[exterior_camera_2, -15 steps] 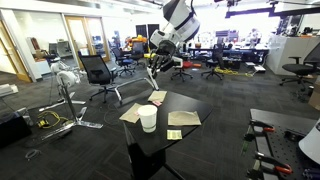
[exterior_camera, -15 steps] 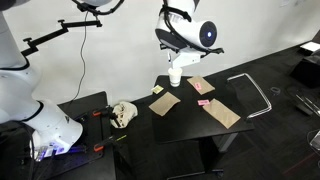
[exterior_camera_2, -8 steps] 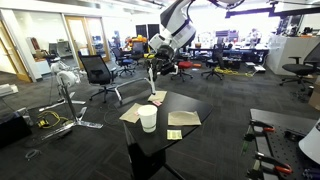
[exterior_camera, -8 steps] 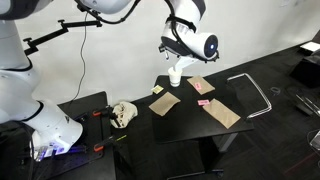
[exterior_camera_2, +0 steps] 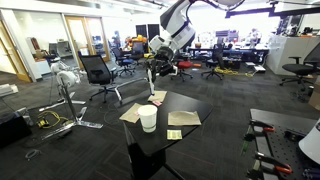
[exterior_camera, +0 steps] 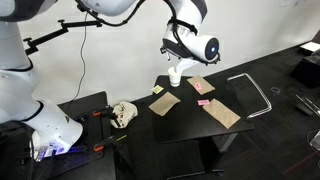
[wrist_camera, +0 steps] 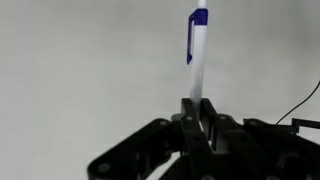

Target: Put the pen inside the white cup

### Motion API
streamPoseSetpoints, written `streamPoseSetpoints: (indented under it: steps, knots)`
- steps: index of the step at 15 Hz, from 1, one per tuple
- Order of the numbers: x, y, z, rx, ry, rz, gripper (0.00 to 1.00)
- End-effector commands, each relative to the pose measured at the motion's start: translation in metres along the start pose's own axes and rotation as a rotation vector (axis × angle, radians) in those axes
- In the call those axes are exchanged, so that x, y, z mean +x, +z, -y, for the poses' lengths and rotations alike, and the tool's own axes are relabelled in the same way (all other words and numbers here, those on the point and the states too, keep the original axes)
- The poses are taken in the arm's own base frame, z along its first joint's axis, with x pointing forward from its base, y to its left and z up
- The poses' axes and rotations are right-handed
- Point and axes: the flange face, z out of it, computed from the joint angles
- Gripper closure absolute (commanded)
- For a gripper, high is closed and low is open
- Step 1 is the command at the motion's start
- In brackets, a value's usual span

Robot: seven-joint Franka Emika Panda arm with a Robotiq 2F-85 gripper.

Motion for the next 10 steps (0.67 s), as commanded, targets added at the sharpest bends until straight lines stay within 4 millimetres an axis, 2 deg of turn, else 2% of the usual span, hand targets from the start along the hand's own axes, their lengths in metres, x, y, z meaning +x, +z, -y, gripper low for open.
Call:
streamPoseSetpoints:
  steps: [1, 10]
  knots:
    - [-0.015, -0.005, -0.006, -0.076, 0.003, -0.018, 0.97]
    - [-0.043, -0.006, -0.006, -0.178, 0.030, -0.099, 0.97]
